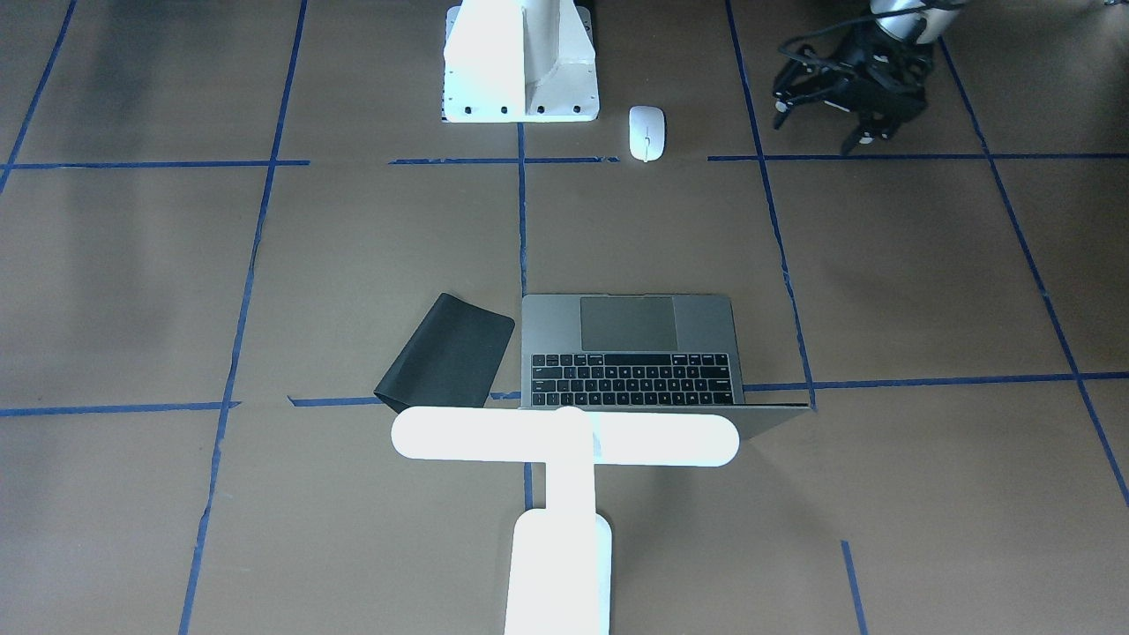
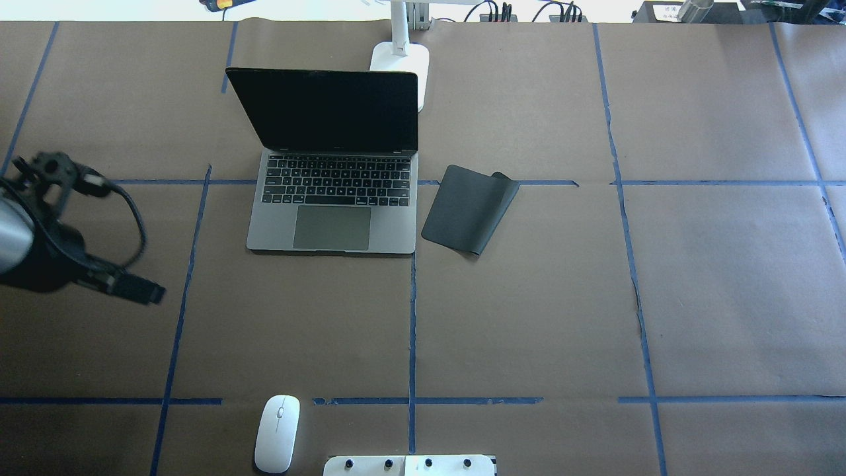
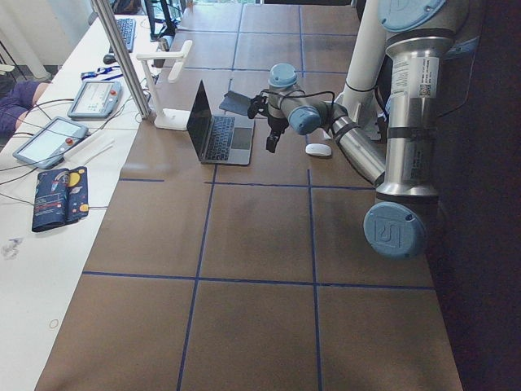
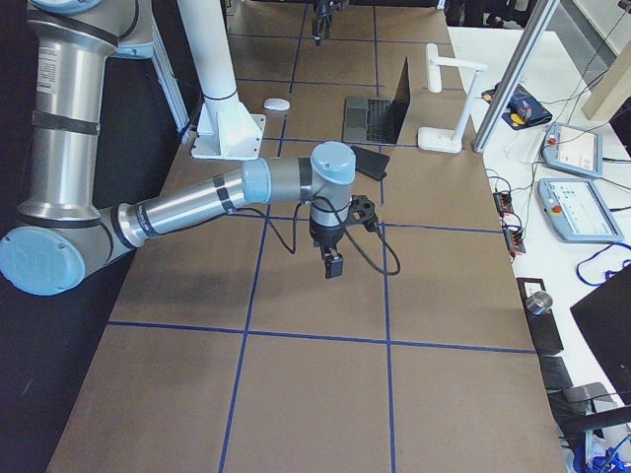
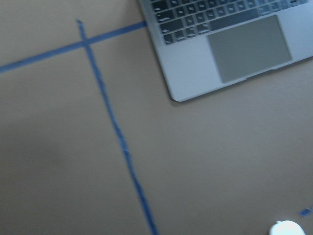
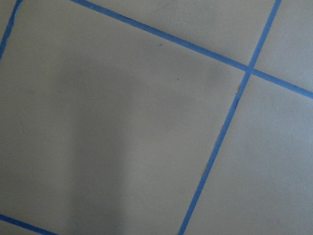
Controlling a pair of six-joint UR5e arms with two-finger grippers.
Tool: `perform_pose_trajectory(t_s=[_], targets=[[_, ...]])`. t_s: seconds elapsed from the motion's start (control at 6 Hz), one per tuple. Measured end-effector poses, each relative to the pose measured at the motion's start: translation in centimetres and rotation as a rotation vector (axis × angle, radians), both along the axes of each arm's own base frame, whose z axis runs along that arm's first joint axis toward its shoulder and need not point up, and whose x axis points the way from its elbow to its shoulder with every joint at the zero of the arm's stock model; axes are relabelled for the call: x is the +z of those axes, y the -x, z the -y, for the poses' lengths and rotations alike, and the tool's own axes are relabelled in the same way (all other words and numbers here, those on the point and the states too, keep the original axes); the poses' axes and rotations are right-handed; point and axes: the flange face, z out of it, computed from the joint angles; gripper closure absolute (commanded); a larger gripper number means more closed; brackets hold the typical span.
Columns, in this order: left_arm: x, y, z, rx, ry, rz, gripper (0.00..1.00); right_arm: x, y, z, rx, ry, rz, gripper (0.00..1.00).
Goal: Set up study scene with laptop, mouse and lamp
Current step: 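Lower the left gripper and grasp the white mouse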
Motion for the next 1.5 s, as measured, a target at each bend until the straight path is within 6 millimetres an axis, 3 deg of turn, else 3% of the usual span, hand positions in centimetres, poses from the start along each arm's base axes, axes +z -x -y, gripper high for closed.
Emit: perform_pose_trajectory(t_s=[0.17,0.5,0.67,1.0,1.5], targets=[[-0.6,-4.4,-4.0,-0.027,-0.002,0.031,0.00,1.7,-1.9,-1.9,0.004,0.005,0.005,0.00],[-0.8,-12.5,-13.3,-0.065,0.003,0.057,0.00,2.4,-2.7,-2.8,0.013,0.015,0.008,0.00],[-1.0,-15.5,-15.8,-0.079,0.025,0.050,0.00,2.5,-2.7,-2.8,0.014,0.018,0.008,0.00],[-1.1,-20.2,-17.0,-0.103,0.042,0.051,0.00,2.7,-2.7,-2.8,0.015,0.022,0.008,0.00],[1.0,-22.6,-17.3,-0.110,0.051,0.101,0.00,2.7,-2.7,-2.8,0.015,0.020,0.008,0.00]])
